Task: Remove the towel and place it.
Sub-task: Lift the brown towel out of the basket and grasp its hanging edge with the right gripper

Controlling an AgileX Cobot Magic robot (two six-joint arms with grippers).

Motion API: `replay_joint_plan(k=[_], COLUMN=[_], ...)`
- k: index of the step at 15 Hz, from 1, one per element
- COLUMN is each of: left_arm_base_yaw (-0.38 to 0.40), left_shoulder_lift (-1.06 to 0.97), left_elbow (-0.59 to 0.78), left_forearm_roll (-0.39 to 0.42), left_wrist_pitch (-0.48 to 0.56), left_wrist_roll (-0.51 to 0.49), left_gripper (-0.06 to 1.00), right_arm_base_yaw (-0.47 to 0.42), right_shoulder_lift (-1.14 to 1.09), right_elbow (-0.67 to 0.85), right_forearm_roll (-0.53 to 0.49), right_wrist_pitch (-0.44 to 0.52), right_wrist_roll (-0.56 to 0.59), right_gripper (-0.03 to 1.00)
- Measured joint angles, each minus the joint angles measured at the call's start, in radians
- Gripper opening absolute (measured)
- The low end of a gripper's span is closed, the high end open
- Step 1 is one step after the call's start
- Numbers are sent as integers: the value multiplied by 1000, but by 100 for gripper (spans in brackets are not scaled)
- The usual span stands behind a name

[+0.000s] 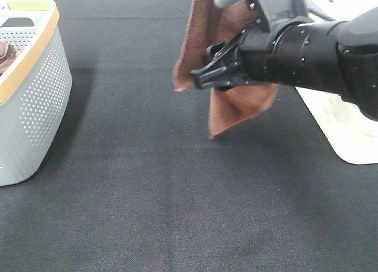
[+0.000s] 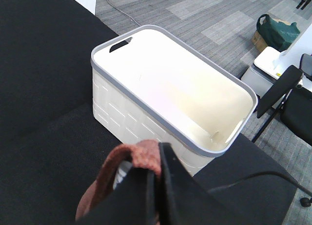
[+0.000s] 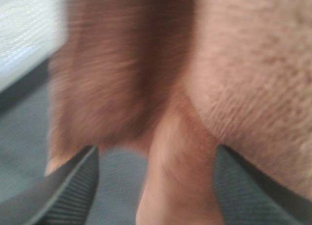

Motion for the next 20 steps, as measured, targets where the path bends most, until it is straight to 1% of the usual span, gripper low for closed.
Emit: replay_joint_plan(k=[2,3,5,7,9,12,14,16,17,18,20], left_arm_base_yaw=[0,0,0,0,0,0,0,0,0,0,0], left_shoulder_lift=[-26,-26,-43,-45,-47,-47,-47,-47,-47,-47,-47], left_elbow=[0,0,0,0,0,0,0,0,0,0,0], left_forearm_roll=[15,15,65,82,75,55,72,130,151,162,183], left_wrist_pitch=[14,14,28,52,78,105,140,175,201,228,267], left_wrist_roll=[0,0,0,-3,-3,-3,-3,-36,-51,-56,-58], left_gripper=[0,0,0,0,0,0,0,0,0,0,0], right_arm_base_yaw=[0,0,0,0,0,0,0,0,0,0,0], right_shoulder_lift=[0,0,0,0,0,0,0,0,0,0,0], right_elbow=[0,0,0,0,0,0,0,-2,-2,-2,-2], right_forearm_roll=[45,45,95,118,121,123,168,272,314,333,343], right_wrist_pitch=[-74,-74,-132,-138,-140,-115,-118,-122,-129,-131,-130], right_wrist_roll=[-19,-19,-45,-70,-71,-72,-108,-196,-248,-287,-334], right_gripper=[68,68,69,69,69,69,68,68,66,63,52])
